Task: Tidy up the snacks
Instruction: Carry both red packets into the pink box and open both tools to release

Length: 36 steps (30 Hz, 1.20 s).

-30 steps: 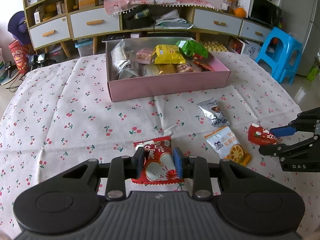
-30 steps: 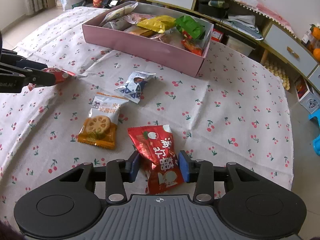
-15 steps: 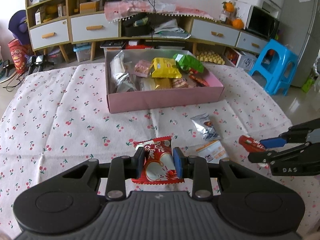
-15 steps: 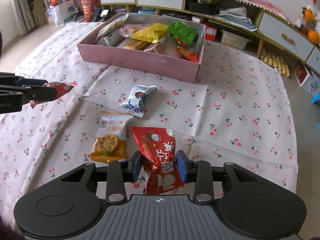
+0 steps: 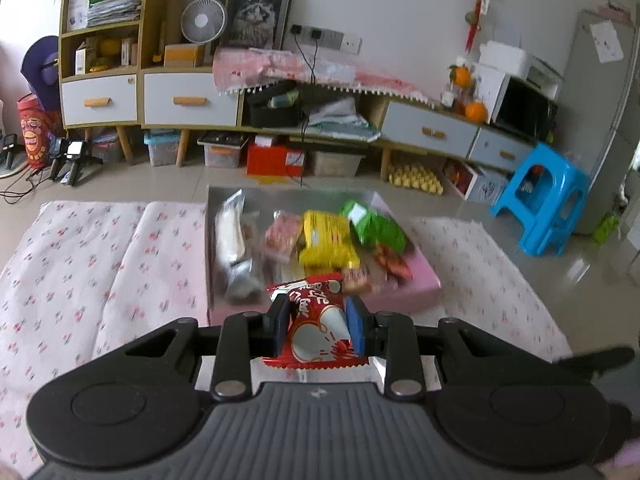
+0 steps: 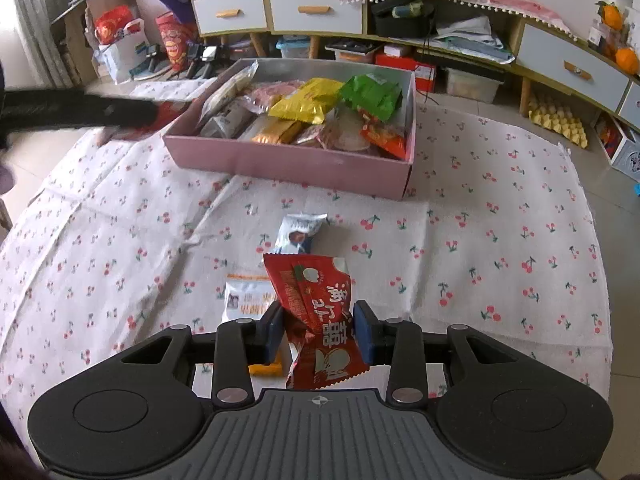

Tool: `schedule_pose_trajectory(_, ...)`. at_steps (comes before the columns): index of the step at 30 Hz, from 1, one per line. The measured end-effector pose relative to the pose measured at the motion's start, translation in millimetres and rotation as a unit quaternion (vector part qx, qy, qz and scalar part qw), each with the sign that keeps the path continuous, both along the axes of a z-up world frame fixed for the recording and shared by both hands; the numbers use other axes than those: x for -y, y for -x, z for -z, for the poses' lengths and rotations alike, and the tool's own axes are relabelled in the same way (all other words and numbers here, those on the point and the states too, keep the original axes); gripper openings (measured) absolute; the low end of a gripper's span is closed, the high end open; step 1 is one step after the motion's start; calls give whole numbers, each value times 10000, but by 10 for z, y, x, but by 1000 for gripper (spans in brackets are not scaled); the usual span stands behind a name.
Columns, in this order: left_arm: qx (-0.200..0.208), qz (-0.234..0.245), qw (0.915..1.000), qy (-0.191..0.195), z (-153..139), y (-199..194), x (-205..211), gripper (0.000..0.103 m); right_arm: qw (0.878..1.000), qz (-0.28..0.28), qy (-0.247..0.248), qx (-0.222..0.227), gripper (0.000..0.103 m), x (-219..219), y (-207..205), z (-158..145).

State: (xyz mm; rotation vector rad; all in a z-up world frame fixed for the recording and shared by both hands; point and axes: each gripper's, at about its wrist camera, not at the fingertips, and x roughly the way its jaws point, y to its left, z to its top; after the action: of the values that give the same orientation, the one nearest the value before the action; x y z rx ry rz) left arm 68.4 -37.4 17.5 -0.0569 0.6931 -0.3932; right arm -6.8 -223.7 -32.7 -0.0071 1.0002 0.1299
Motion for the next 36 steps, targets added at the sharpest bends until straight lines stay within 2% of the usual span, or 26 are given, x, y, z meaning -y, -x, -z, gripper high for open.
schedule_pose_trajectory(10,228,-167,9995,170,170,-418,1,28,9996,157,-207,85,35,4,-201,-66)
schedule_pose_trajectory(15,368,-78,9993,84,215,-504,12,28,9994,232,-231,104,35,-22,-297,-63)
schedule_pose_trajectory(18,272,-149,9995,15,282,-561,12,29,9986,405,-310,154,35,-6,-346,-86)
schedule_pose_trajectory(21,35,-254,9997,49,307,-602,-44,37,9977,526,-401,146,35,10,-404,-96)
schedule_pose_trajectory(23,-21,-280,9995,106,302,-600,-93,49,9972,609,-413,151,35,4,-464,-101)
schedule_pose_trajectory(25,-83,-304,9994,121,282,-589,-143,54,9962,707,-482,162,35,7,-536,-123)
schedule_pose_trajectory(29,-163,-386,9989,199,235,-573,-242,60,9945,841,-549,285,35,14,-692,-203)
schedule_pose_trajectory(32,-316,-424,9982,270,248,-592,-279,61,9935,921,-575,343,35,14,-853,-248)
schedule_pose_trajectory(36,-400,-529,9976,180,269,-590,-327,61,9940,902,-522,337,35,-58,-1110,-275)
